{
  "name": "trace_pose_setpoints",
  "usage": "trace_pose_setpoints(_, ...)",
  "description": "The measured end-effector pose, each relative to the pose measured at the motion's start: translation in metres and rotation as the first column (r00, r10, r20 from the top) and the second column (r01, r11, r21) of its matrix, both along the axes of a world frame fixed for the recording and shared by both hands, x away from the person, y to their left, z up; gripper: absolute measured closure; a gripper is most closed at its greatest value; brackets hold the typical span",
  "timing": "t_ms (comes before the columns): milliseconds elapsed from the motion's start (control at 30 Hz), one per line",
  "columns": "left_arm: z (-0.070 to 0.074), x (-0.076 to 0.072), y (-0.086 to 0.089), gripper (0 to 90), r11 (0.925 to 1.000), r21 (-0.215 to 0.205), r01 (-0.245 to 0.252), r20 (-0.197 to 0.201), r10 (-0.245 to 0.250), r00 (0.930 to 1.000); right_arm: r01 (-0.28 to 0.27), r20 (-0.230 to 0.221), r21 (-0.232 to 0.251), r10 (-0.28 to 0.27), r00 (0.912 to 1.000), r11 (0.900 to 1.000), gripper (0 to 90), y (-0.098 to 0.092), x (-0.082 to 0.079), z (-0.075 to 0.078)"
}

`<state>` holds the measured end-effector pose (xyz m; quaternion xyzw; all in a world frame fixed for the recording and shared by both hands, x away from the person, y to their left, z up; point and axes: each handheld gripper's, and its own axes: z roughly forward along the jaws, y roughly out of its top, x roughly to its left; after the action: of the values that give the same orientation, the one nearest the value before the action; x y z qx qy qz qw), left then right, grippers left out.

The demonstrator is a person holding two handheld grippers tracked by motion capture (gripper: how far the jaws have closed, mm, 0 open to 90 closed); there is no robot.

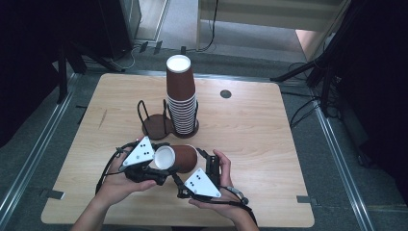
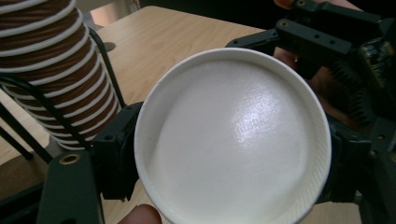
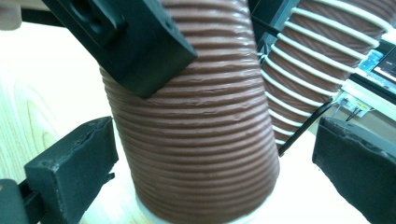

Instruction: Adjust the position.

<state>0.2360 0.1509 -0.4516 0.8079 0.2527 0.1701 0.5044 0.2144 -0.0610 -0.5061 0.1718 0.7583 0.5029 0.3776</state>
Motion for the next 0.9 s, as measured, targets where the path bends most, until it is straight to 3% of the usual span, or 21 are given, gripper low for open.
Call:
trace_pose_setpoints(167,0.0,0.001,0.004,23.6,0.9994,-0.017,-0.032,0.018,0.032,0.9993,0.017,0.005,0.017,-0.017,0.9998,1.0,0.0,-0.003,0.0,0.004)
trace_pose_setpoints(367,0.004,0.001,0.011,23.6,0.9944,-0.074,-0.076,0.062,0.081,0.9948,0.03,0.002,0.033,-0.03,0.9995,0.999,0.0,-0.005,0.001,0.008)
trace_pose_setpoints(500,0.005,0.001,0.016,23.5,0.9868,-0.133,-0.093,0.078,0.104,0.9915,0.046,-0.013,0.059,-0.045,0.9989,0.997,0.0,-0.006,0.002,0.009)
trace_pose_setpoints(600,0.006,0.0,0.018,23.5,0.9815,-0.151,-0.118,0.102,0.134,0.9857,0.068,-0.028,0.083,-0.066,0.9974,0.994,0.7,-0.007,0.003,0.01)
trace_pose_setpoints(900,0.007,0.001,0.026,23.6,0.9619,-0.229,-0.148,0.11,0.177,0.9781,0.101,-0.052,0.115,-0.095,0.9941,0.988,4.9,-0.009,0.005,0.008)
